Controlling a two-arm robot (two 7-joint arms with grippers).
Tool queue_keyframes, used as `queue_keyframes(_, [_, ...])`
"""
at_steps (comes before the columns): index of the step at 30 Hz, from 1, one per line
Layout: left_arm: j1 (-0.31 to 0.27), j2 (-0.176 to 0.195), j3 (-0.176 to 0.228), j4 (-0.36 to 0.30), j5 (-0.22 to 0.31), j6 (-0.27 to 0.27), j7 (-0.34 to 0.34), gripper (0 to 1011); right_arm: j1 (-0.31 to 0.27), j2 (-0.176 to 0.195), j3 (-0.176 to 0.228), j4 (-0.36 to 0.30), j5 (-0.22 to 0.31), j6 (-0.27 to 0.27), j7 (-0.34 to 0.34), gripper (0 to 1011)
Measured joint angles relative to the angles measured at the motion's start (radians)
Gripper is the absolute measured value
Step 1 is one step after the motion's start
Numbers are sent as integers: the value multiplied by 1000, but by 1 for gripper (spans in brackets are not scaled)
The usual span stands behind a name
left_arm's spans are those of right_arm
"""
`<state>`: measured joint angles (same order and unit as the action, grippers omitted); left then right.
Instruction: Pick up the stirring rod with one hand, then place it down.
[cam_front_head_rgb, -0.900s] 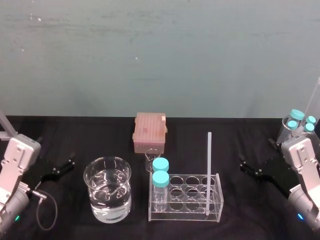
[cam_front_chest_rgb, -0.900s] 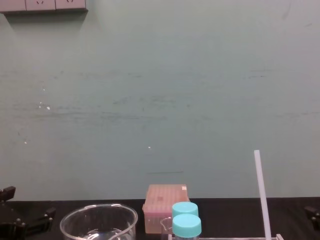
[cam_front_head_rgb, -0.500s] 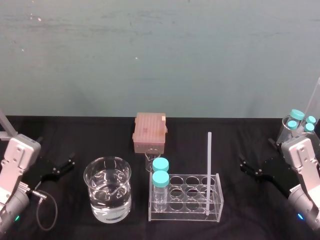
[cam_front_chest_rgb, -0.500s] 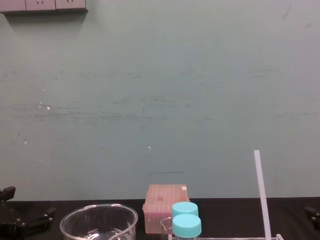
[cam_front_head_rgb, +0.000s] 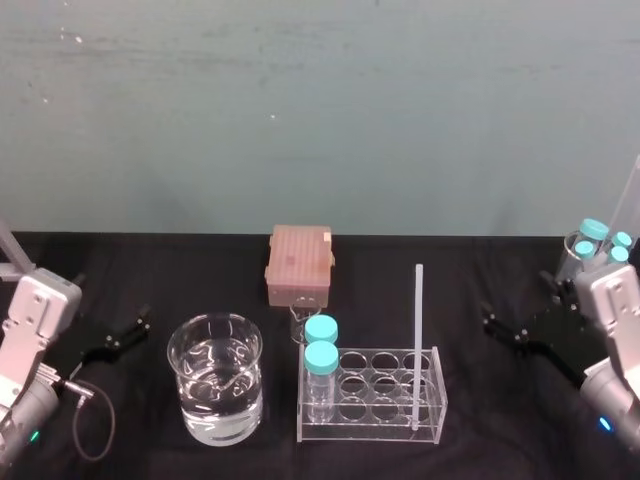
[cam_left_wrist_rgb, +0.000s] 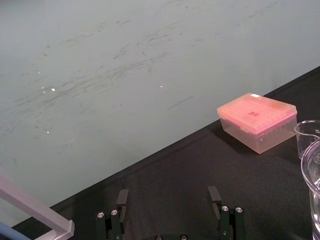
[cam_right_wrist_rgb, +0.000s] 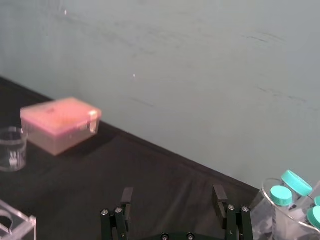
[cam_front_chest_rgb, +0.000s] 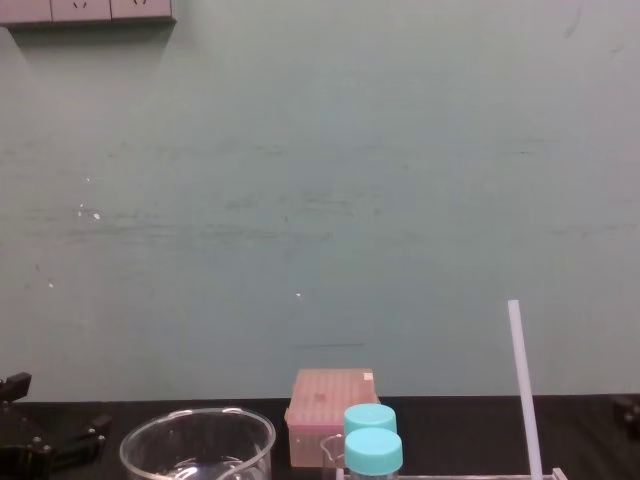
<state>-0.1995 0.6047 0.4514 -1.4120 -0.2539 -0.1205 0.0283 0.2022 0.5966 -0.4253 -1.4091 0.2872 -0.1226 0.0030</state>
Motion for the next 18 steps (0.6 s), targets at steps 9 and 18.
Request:
queue_keyframes(9, [0, 0, 0, 0, 0, 0, 0, 1004, -3, -8, 108, -70, 228, 63, 174, 1003])
queue_keyframes(18, [0, 0, 0, 0, 0, 0, 0, 1005, -10, 36, 205, -181, 514, 290, 396, 1003])
